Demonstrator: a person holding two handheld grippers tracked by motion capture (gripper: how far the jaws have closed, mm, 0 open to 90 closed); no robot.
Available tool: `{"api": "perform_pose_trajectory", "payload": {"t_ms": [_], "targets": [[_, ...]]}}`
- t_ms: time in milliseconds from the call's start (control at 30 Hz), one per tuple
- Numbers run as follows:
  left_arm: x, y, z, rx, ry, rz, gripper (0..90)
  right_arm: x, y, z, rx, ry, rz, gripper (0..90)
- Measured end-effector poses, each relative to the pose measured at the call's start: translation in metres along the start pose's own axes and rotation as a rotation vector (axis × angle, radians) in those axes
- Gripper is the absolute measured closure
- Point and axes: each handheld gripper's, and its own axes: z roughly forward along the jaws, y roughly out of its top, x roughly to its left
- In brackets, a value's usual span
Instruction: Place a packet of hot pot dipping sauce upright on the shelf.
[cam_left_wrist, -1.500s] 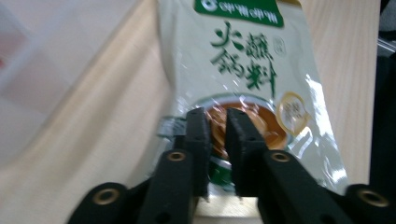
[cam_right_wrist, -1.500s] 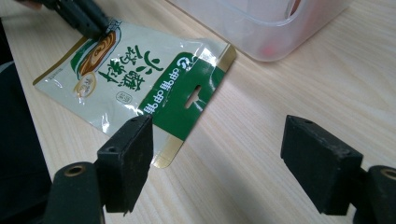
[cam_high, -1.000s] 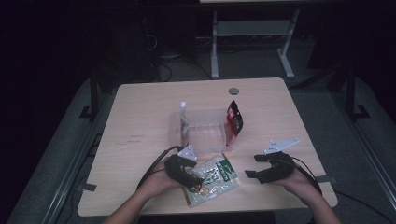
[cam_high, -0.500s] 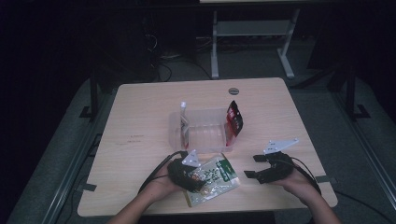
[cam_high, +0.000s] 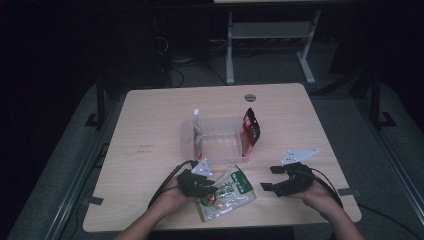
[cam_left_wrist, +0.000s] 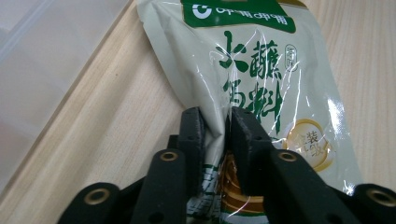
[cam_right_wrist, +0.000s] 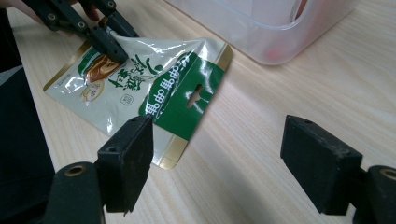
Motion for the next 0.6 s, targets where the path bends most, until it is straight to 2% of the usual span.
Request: {"api": "perform_pose_trajectory", "payload": {"t_ms": [67, 200, 300, 467, 600], "targets": [[0.0013, -0.0010, -0.0004, -0.015, -0.010, -0.016, 79.2, -0.0004, -0.0002, 0.0002, 0.001, 0.000, -0.003, 25.2], [0.0014, -0.0012, -0.0016, -0.015, -0.015, 0.001, 83.5, -0.0007, -0.0003, -0.0001, -0.001, 0.001, -0.001, 25.2], [0.0021, -0.0012, -0.0021, -0.027, -0.031, -0.016, 88.2, -0.0008, -0.0004, 0.0002, -0.003, 0.003, -0.001, 25.2], [0.0069, -0.0035, -0.0026, -0.051, -0.091, -0.062, 89.7, -0.0007, -0.0007, 0.0001, -0.002, 0.006, 0.000, 25.3], [0.0087, -0.0034, -0.0050, -0.056, -0.120, -0.069, 89.7, -0.0018, -0.0010, -0.0008, -0.008, 0.005, 0.006, 25.3]]}}
